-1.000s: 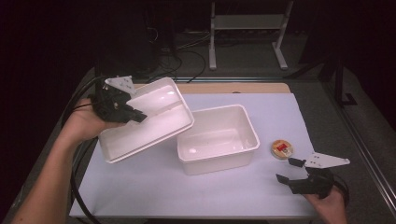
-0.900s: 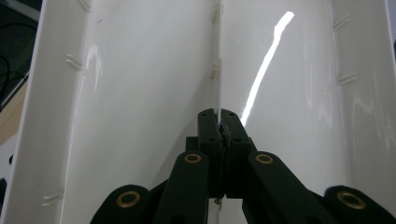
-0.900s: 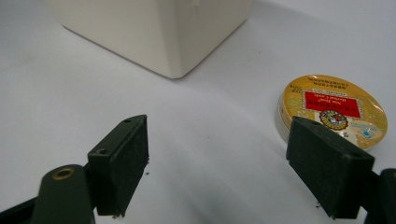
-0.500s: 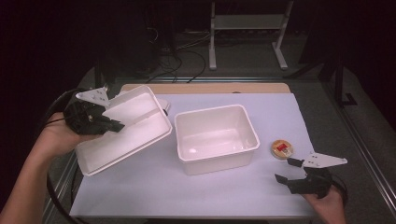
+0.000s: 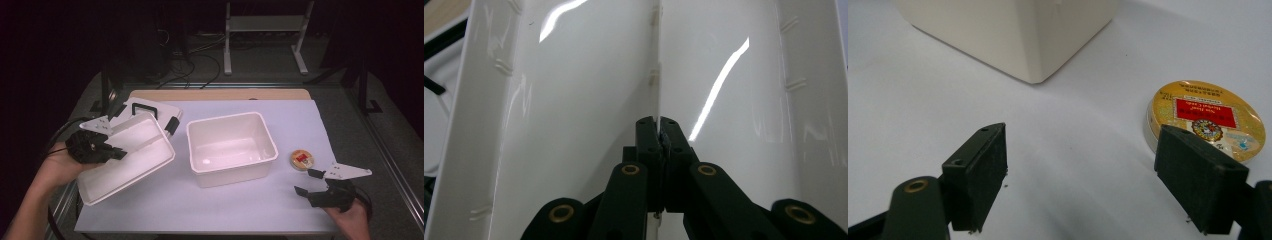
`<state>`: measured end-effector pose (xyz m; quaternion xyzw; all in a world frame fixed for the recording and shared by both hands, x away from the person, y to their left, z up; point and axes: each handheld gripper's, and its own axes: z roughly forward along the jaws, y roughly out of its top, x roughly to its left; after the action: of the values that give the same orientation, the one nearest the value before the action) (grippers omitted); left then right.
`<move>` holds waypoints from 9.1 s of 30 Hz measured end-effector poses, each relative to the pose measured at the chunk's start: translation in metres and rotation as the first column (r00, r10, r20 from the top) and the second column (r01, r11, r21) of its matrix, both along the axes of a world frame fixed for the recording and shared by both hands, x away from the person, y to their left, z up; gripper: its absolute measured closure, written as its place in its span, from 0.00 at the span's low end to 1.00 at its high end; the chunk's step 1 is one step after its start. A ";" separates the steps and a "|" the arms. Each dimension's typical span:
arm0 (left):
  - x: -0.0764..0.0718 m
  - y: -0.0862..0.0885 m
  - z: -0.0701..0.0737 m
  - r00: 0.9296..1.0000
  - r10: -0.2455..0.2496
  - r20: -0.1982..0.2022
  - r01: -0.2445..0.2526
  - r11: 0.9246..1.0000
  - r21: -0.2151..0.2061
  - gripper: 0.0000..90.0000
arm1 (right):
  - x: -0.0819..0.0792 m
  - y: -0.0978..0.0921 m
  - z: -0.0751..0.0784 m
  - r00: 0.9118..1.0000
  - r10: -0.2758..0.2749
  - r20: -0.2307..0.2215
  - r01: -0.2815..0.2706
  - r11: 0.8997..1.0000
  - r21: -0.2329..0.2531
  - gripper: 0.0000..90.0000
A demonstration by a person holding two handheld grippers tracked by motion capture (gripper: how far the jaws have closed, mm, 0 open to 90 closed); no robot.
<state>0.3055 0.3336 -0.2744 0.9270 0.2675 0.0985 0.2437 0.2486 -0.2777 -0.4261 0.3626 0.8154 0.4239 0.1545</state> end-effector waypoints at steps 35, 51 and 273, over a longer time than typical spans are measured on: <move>0.000 -0.017 -0.112 0.991 -0.031 -0.128 0.036 0.999 0.037 0.99 | 0.001 0.005 -0.001 1.000 0.015 -0.003 -0.015 1.000 -0.023 0.23; 0.006 -0.032 -0.130 0.988 -0.050 -0.149 0.055 0.998 0.028 0.99 | 0.002 0.010 -0.002 0.999 0.029 -0.015 -0.030 0.999 -0.040 0.23; -0.044 0.012 -0.093 0.985 0.135 0.103 -0.107 0.963 -0.247 0.11 | 0.159 0.179 0.151 0.834 0.444 -0.327 -0.549 0.612 -0.569 0.22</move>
<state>0.2614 0.3453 -0.3669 0.8650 0.3187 0.1353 0.3632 0.4076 -0.0985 -0.2752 0.0775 0.9869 0.1154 0.0821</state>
